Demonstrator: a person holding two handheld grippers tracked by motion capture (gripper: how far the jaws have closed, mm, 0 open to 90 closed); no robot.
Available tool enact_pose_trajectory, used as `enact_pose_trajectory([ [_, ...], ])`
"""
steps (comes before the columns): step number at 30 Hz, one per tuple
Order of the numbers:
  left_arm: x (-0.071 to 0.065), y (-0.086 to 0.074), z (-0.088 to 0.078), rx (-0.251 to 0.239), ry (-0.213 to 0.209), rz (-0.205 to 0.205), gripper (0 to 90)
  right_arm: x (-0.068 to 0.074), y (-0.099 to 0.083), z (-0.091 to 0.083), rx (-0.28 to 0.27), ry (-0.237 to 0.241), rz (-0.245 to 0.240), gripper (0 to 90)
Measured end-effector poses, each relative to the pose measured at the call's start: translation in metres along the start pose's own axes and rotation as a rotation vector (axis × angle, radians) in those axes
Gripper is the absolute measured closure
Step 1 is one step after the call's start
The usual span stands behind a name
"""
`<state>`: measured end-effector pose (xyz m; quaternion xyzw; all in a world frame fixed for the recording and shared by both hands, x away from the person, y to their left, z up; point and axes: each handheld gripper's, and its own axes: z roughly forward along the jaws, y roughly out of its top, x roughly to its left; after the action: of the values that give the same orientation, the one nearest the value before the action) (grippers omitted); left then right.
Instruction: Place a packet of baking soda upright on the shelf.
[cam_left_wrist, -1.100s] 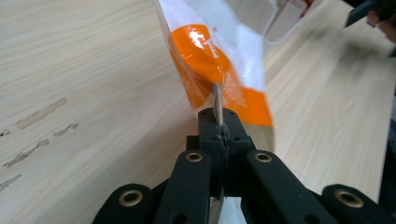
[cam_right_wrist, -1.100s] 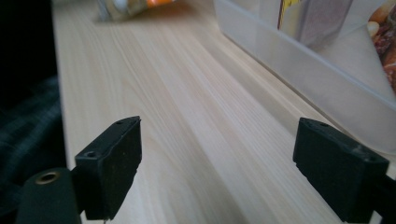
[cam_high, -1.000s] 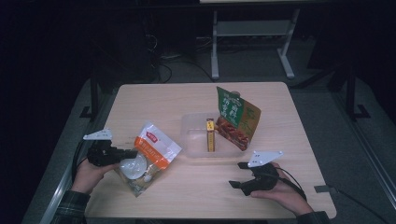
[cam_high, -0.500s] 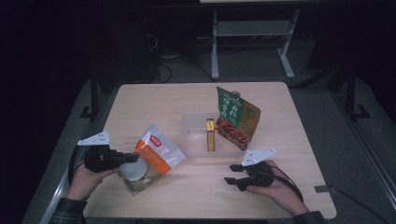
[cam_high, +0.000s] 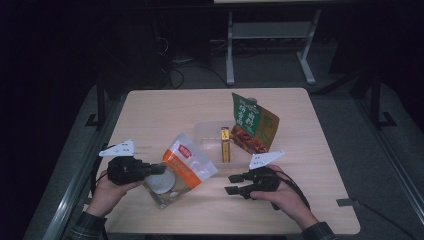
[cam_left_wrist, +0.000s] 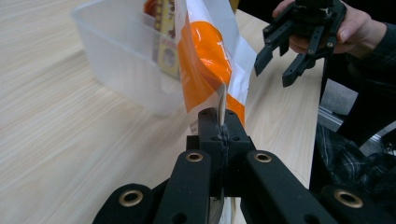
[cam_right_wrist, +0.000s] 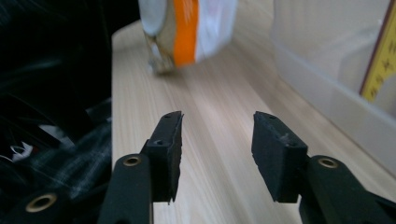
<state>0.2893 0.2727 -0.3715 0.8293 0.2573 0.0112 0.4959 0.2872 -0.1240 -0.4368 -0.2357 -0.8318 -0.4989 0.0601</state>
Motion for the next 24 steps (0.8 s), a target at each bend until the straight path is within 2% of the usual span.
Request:
enact_pose_trajectory([
  [2, -0.003, 0.003, 0.007, -0.003, -0.011, 0.006, 89.8, -0.001, 0.003, 0.0, -0.026, 0.018, 0.0, 52.9],
  [7, -0.009, 0.01, 0.025, -0.006, -0.042, 0.015, 89.8, -0.001, 0.01, 0.006, -0.05, 0.017, -0.015, 52.4],
  [10, -0.012, 0.014, 0.035, -0.012, -0.059, 0.018, 89.8, -0.003, 0.015, 0.01, -0.078, 0.014, -0.02, 55.1],
  [14, -0.016, 0.021, 0.047, -0.03, -0.077, 0.02, 89.8, -0.004, 0.022, 0.013, -0.108, 0.012, -0.024, 61.8],
  [19, -0.017, 0.026, 0.058, -0.052, -0.082, 0.023, 89.7, -0.007, 0.024, 0.009, -0.15, -0.005, -0.026, 75.5],
  [24, -0.018, 0.024, 0.066, -0.047, -0.08, 0.027, 89.7, -0.007, 0.023, 0.006, -0.149, 0.001, -0.029, 83.7],
])
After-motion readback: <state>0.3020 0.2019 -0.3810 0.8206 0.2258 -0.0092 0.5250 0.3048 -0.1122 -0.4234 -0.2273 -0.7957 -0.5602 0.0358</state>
